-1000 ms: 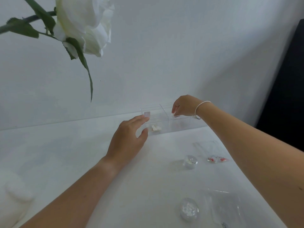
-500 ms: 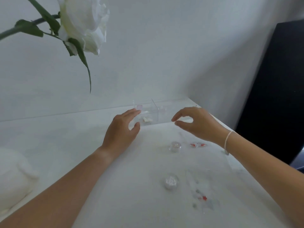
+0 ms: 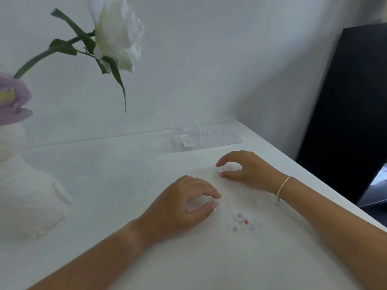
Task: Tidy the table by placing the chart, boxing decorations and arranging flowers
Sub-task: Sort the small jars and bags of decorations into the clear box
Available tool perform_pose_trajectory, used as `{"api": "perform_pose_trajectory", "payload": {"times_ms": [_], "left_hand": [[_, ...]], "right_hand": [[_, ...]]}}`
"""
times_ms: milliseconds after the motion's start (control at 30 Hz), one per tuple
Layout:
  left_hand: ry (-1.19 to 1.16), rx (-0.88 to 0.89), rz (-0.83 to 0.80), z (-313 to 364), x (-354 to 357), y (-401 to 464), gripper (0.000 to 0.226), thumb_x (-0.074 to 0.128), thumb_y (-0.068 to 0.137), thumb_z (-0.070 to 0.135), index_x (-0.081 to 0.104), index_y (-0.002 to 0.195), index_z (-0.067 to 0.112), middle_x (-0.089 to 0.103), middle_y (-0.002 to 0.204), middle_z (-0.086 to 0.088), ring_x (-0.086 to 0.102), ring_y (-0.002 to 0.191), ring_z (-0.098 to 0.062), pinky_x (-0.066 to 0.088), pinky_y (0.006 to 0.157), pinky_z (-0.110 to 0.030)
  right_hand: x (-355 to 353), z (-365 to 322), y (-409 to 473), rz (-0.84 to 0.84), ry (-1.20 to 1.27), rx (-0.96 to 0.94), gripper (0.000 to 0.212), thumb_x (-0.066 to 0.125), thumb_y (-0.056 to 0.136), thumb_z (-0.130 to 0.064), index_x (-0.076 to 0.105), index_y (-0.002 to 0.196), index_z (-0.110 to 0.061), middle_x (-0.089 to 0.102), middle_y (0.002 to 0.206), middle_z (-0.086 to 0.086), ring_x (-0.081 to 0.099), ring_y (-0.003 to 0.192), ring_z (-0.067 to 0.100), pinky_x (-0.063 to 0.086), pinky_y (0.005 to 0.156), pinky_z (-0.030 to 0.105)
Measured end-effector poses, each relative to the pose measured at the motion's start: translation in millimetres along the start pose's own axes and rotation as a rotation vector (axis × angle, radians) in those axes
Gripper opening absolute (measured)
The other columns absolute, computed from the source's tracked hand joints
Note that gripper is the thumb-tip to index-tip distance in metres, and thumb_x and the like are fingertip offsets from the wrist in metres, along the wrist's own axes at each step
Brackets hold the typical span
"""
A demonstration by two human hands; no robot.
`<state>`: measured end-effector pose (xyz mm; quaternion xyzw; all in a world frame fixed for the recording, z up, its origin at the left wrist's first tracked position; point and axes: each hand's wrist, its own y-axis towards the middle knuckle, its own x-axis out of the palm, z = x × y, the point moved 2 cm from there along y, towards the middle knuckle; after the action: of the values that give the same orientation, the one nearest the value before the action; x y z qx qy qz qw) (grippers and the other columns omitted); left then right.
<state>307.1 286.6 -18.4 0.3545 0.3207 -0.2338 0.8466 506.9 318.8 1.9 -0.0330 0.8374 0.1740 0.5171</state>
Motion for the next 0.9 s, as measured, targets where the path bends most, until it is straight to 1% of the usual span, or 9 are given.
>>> {"api": "perform_pose_trajectory", "payload": {"times_ms": [133, 267, 333, 433, 500, 633, 733, 800, 900], "left_hand": [[0.021, -0.002, -0.02, 2.3, -0.5, -1.3, 0.018, 0.061, 0.08, 0.037, 0.069, 0.094, 0.03, 0.067, 0.097, 0.022, 0.055, 0.101, 0.0, 0.041, 0.09, -0.017], [0.022, 0.008, -0.023, 2.0, -0.1, -0.4, 0.021, 0.059, 0.077, 0.04, 0.07, 0.092, 0.03, 0.068, 0.092, 0.021, 0.056, 0.097, -0.001, 0.042, 0.086, -0.017], [0.014, 0.007, -0.018, 1.2, -0.3, 0.3, 0.019, 0.06, 0.077, 0.04, 0.07, 0.091, 0.03, 0.069, 0.091, 0.02, 0.057, 0.096, -0.001, 0.043, 0.086, -0.017], [0.02, 0.023, -0.02, 0.7, 0.1, 1.1, 0.017, 0.062, 0.078, 0.037, 0.07, 0.091, 0.03, 0.069, 0.092, 0.02, 0.057, 0.096, -0.002, 0.043, 0.086, -0.017], [0.025, 0.042, -0.01, 0.6, -0.6, 2.7, 0.017, 0.062, 0.078, 0.038, 0.07, 0.091, 0.03, 0.069, 0.092, 0.019, 0.057, 0.096, -0.001, 0.043, 0.085, -0.016], [0.06, 0.055, 0.041, -3.8, -7.0, 11.1, 0.017, 0.063, 0.077, 0.037, 0.07, 0.09, 0.03, 0.068, 0.09, 0.021, 0.056, 0.093, 0.0, 0.043, 0.084, -0.015], [0.053, 0.032, 0.103, -11.5, -13.3, 20.9, 0.015, 0.067, 0.074, 0.031, 0.072, 0.088, 0.03, 0.065, 0.086, 0.027, 0.057, 0.091, 0.0, 0.044, 0.081, -0.013], [0.053, 0.029, 0.144, -16.8, -18.3, 30.4, 0.014, 0.068, 0.073, 0.03, 0.072, 0.087, 0.03, 0.066, 0.084, 0.03, 0.058, 0.09, 0.002, 0.041, 0.078, -0.009], [0.036, 0.029, 0.24, -25.1, -29.6, 53.7, 0.011, 0.072, 0.072, 0.027, 0.072, 0.084, 0.029, 0.065, 0.077, 0.032, 0.058, 0.083, 0.001, 0.04, 0.07, -0.007]], "right_hand": [[5.0, 4.1, 1.1, 0.016, -0.037, 0.002, 0.02, 0.059, 0.081, -0.039, 0.063, 0.098, -0.03, 0.066, 0.106, -0.01, 0.052, 0.095, 0.009, 0.035, 0.081, 0.022], [7.4, 6.7, 2.5, 0.05, -0.031, -0.029, 0.015, 0.058, 0.081, -0.039, 0.063, 0.093, -0.032, 0.067, 0.102, -0.012, 0.047, 0.086, 0.004, 0.029, 0.07, 0.01], [8.0, 7.6, 3.7, 0.052, -0.027, -0.042, 0.014, 0.059, 0.081, -0.038, 0.063, 0.093, -0.033, 0.067, 0.101, -0.012, 0.047, 0.086, 0.004, 0.03, 0.071, 0.008], [8.2, 9.0, 4.8, 0.058, -0.017, -0.051, 0.014, 0.059, 0.081, -0.039, 0.063, 0.093, -0.033, 0.067, 0.099, -0.013, 0.049, 0.087, 0.005, 0.032, 0.072, 0.013], [7.8, 9.7, 5.6, 0.07, -0.007, -0.061, 0.014, 0.059, 0.081, -0.04, 0.063, 0.093, -0.033, 0.066, 0.096, -0.014, 0.049, 0.088, 0.005, 0.032, 0.073, 0.009], [2.1, 10.9, 7.1, 0.114, 0.038, -0.072, 0.012, 0.061, 0.08, -0.039, 0.063, 0.091, -0.034, 0.064, 0.092, -0.017, 0.05, 0.086, 0.002, 0.034, 0.075, 0.008], [-5.1, 11.6, 10.0, 0.174, 0.107, -0.058, 0.004, 0.062, 0.077, -0.043, 0.059, 0.079, -0.043, 0.063, 0.085, -0.021, 0.052, 0.085, -0.003, 0.036, 0.073, 0.01], [-9.8, 13.3, 14.8, 0.214, 0.148, -0.04, 0.008, 0.062, 0.075, -0.045, 0.055, 0.072, -0.047, 0.063, 0.083, -0.022, 0.052, 0.087, -0.006, 0.039, 0.069, 0.009], [-17.1, 18.4, 29.7, 0.275, 0.161, -0.026, 0.012, 0.065, 0.076, -0.04, 0.056, 0.073, -0.047, 0.062, 0.081, -0.025, 0.054, 0.083, -0.006, 0.035, 0.07, -0.001]]}}
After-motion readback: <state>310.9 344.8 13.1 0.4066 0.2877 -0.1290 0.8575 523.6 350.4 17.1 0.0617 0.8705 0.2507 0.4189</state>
